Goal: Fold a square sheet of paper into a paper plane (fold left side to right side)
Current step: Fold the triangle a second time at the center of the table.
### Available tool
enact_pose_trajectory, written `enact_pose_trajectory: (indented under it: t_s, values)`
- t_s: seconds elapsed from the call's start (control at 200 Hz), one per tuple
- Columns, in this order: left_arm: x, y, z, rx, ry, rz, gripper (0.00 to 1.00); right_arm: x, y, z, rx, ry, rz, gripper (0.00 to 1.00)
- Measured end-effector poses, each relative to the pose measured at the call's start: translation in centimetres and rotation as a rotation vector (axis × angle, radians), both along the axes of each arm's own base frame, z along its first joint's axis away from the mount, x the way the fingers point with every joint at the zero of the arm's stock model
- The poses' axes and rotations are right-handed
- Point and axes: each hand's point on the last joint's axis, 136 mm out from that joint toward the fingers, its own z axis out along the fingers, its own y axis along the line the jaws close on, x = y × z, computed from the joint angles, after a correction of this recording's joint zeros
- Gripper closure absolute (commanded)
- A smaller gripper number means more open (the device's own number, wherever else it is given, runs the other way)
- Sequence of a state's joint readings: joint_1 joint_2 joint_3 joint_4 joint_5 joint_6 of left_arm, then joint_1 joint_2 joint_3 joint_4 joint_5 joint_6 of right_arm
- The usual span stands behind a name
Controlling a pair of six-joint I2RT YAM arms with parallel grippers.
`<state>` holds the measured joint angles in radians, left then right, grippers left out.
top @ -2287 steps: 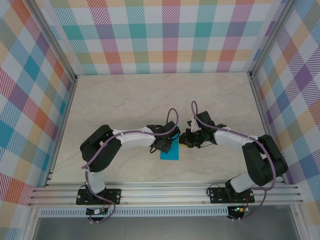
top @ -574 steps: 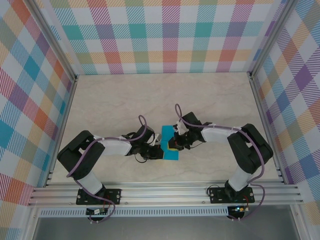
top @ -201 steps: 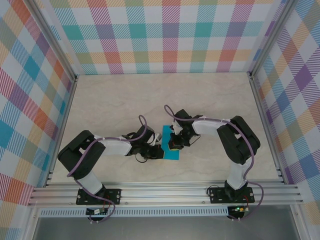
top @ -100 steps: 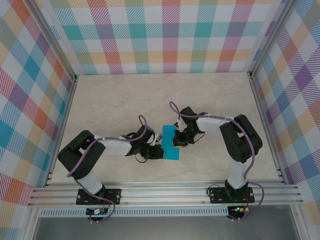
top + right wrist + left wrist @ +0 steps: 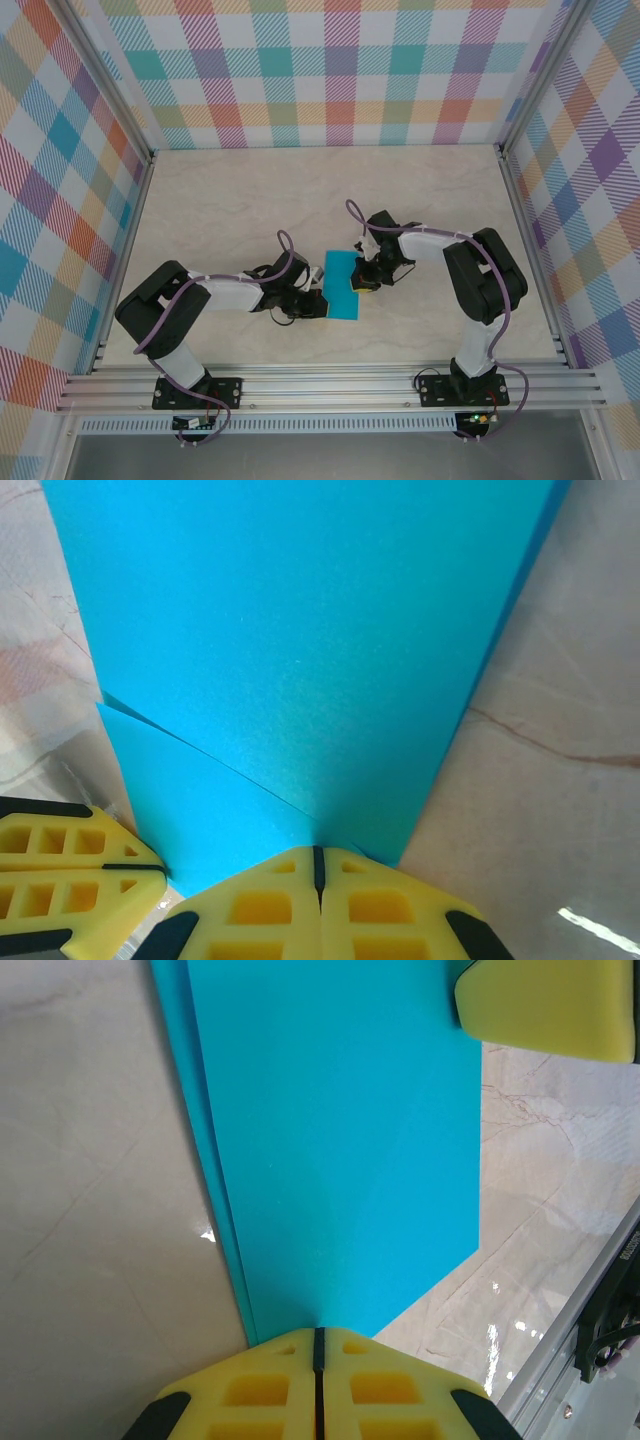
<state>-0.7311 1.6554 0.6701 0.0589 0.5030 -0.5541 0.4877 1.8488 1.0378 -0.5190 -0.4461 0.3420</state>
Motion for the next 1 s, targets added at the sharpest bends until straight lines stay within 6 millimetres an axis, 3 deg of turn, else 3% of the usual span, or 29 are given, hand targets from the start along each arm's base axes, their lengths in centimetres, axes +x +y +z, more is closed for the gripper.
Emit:
enact_pose_trajectory:
  t_s: [0.44,0.715,0.875,1.0]
  values:
    - [0.1,0.4,0.1,0.014,-0.015,0.012,0.89,0.6,-1.1,0.0,-0.007,0.002,-0.016,0.96]
    - [-1.3,2.4,0.2,0.071,-0.008,0.019,0.85,0.8,-1.3,0.0,-0.006,-0.002,-0.019,0.95]
    - [-2.3,4.3,0.9,0.108,0.005,0.031,0.76,1.3,-1.8,0.4,-0.021,-0.035,-0.027,0.79]
    - [-1.1,5.5,3.6,0.073,-0.053,0.075,0.64,2.6,-2.6,3.0,-0.011,-0.132,-0.054,0.65]
